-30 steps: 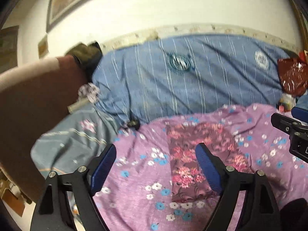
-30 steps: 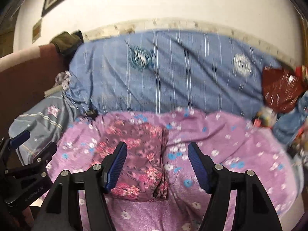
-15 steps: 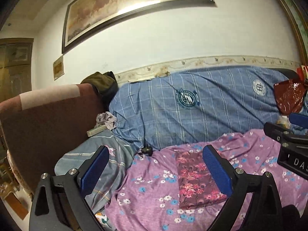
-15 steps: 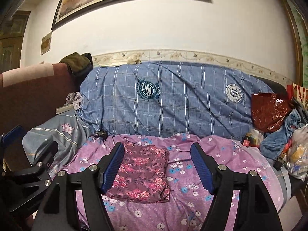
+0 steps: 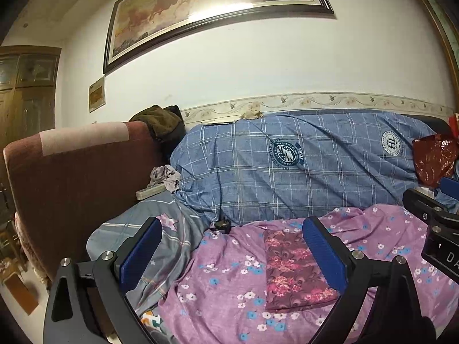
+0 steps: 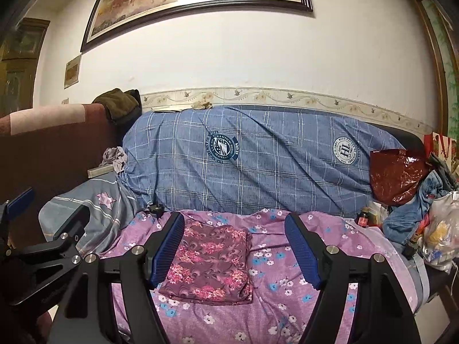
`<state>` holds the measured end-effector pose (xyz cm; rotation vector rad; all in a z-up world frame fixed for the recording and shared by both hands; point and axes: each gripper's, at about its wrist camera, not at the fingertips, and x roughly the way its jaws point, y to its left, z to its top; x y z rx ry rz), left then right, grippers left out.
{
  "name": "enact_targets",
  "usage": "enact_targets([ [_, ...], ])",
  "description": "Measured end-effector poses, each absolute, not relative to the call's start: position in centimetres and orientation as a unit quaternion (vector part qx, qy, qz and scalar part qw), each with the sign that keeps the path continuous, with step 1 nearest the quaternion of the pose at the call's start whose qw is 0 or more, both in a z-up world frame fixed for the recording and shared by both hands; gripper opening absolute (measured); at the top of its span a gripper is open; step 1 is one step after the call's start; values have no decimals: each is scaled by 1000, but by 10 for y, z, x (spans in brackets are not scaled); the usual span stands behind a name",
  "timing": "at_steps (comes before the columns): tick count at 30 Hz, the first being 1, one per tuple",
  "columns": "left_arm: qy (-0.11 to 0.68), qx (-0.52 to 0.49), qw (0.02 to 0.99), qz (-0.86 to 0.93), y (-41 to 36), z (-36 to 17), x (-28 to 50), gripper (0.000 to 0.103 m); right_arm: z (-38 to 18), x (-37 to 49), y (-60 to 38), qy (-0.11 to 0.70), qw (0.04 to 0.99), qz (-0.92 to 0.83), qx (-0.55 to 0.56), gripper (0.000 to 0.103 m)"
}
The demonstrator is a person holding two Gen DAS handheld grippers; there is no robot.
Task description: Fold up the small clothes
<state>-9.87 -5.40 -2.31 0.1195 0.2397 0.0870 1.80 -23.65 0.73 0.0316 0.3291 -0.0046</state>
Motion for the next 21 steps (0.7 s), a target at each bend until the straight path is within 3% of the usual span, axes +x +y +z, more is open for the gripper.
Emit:
enact_targets([
  [21,102,50,992,63,-55,-21,-100,100,7,18,-236,163,986,-4,12,74],
])
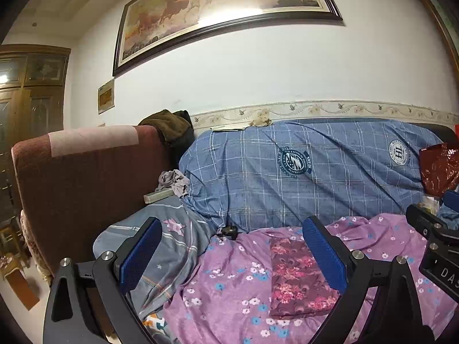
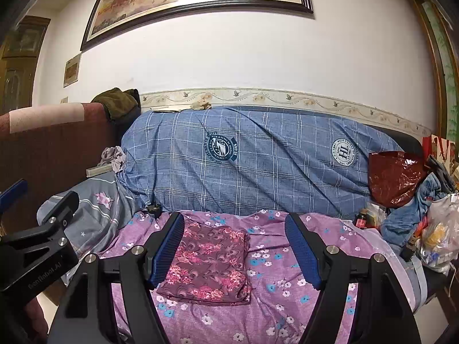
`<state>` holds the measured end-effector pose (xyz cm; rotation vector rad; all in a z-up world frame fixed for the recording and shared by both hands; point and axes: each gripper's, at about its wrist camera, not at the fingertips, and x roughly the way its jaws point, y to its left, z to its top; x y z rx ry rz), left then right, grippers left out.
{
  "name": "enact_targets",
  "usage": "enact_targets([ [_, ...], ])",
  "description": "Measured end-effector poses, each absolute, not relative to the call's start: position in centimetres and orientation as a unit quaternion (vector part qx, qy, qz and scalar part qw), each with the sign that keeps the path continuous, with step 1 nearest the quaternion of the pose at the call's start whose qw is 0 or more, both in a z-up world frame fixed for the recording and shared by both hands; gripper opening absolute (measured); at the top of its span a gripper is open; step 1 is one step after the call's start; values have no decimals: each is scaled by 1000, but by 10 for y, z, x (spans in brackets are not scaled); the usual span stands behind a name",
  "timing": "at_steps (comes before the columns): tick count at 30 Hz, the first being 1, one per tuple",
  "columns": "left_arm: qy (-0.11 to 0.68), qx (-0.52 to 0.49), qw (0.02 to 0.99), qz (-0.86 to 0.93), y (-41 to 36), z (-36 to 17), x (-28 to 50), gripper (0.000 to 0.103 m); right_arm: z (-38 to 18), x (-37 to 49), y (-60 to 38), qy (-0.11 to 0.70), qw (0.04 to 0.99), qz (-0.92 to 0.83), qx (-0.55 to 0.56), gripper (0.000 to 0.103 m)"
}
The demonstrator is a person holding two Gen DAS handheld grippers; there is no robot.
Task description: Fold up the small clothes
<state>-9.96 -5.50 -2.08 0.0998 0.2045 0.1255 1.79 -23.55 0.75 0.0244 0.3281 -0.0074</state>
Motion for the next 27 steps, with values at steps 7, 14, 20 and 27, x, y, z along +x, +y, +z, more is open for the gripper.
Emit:
enact_targets([
  [7,97,43,993,61,-53,-20,-102,100,8,19,-237,162,987,-4,12,74],
  [14,94,41,993,61,-53,-20,-103,100,9,22,-236,163,987,-4,9,74],
  [20,89,40,993,62,-54,-21,-103,102,8,24,-235,163,987,-8,10,74],
  [27,94,41,993,59,-53,-25,-98,102,5,25,-232,164,986,-13,7,74],
])
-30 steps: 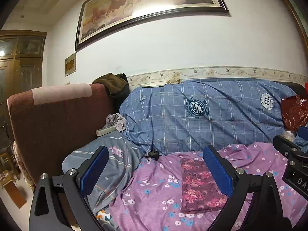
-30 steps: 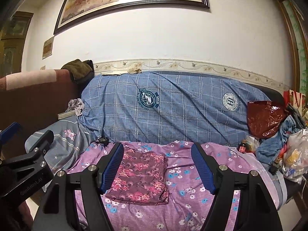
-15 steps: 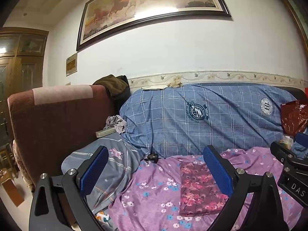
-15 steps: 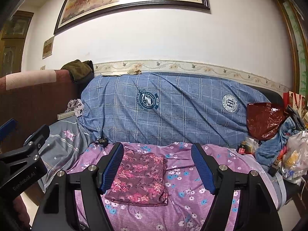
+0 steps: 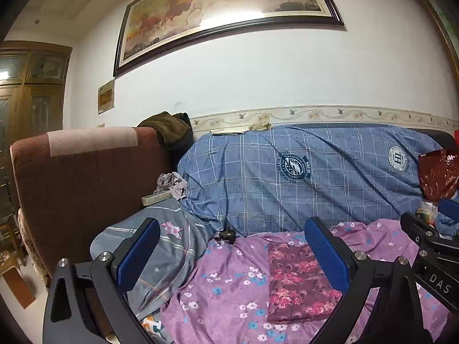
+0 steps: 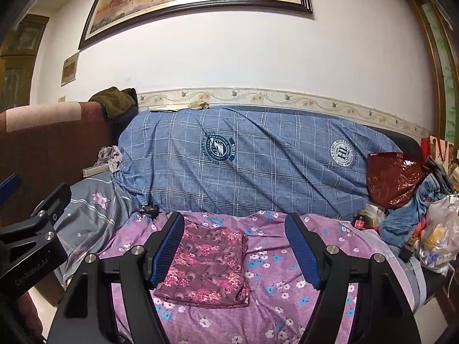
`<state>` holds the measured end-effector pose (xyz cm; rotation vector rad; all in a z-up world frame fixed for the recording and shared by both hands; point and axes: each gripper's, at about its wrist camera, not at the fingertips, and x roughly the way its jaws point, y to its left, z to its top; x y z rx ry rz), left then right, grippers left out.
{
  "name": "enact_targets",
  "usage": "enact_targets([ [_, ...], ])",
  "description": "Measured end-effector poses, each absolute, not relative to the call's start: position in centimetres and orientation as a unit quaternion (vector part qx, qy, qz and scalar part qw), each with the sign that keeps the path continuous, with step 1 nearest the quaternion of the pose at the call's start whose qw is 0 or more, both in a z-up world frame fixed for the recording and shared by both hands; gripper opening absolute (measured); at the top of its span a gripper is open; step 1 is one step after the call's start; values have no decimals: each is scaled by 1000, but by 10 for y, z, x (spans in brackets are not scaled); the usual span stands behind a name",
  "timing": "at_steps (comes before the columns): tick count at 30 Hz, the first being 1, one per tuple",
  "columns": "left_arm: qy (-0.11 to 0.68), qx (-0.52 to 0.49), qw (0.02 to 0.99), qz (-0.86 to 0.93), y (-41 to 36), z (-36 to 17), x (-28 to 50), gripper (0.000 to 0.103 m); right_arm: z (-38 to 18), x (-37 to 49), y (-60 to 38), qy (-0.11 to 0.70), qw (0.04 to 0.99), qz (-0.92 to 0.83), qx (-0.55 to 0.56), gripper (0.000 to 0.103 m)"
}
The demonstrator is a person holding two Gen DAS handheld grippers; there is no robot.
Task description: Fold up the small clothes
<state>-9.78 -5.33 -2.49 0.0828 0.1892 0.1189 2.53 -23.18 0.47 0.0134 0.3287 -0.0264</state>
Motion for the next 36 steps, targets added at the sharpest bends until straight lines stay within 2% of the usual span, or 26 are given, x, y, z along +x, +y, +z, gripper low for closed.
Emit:
enact_targets([
  [36,123,29,991,48,-50,-32,-82,102,-4,30,-229,173,985,-25,1,74],
])
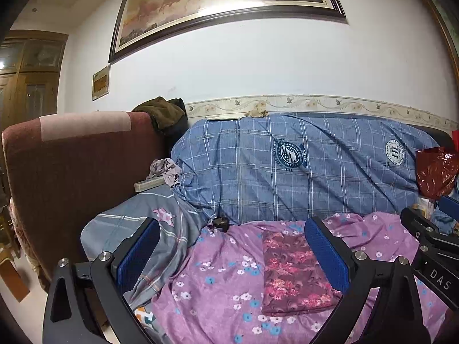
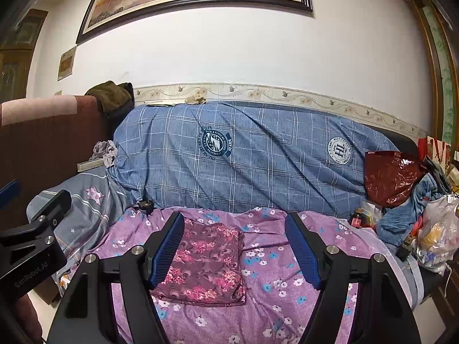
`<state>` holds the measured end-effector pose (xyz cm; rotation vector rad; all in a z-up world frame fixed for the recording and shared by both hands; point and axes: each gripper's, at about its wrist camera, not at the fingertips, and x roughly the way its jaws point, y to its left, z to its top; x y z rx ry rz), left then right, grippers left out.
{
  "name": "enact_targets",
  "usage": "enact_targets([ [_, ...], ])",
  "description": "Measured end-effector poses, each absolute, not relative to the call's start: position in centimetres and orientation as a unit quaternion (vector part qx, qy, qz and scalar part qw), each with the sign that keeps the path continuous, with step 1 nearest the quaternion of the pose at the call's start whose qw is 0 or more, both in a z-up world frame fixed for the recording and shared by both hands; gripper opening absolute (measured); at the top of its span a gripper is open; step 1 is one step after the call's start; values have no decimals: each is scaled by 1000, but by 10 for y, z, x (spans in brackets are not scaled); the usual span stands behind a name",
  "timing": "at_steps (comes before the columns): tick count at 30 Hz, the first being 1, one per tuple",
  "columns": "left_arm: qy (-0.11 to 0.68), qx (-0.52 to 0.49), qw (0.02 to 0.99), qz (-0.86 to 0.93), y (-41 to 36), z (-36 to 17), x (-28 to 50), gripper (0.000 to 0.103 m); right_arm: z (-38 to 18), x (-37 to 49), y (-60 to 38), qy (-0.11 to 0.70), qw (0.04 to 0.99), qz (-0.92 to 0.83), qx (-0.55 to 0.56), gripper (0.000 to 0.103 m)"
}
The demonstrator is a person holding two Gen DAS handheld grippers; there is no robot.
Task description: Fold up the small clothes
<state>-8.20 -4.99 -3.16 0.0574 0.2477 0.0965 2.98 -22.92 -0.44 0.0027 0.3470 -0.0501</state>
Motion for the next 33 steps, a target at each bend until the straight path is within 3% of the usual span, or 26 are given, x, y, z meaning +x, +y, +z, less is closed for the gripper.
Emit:
enact_targets([
  [33,135,9,990,46,-50,-33,-55,102,-12,56,-218,187,982,-25,-13,74],
])
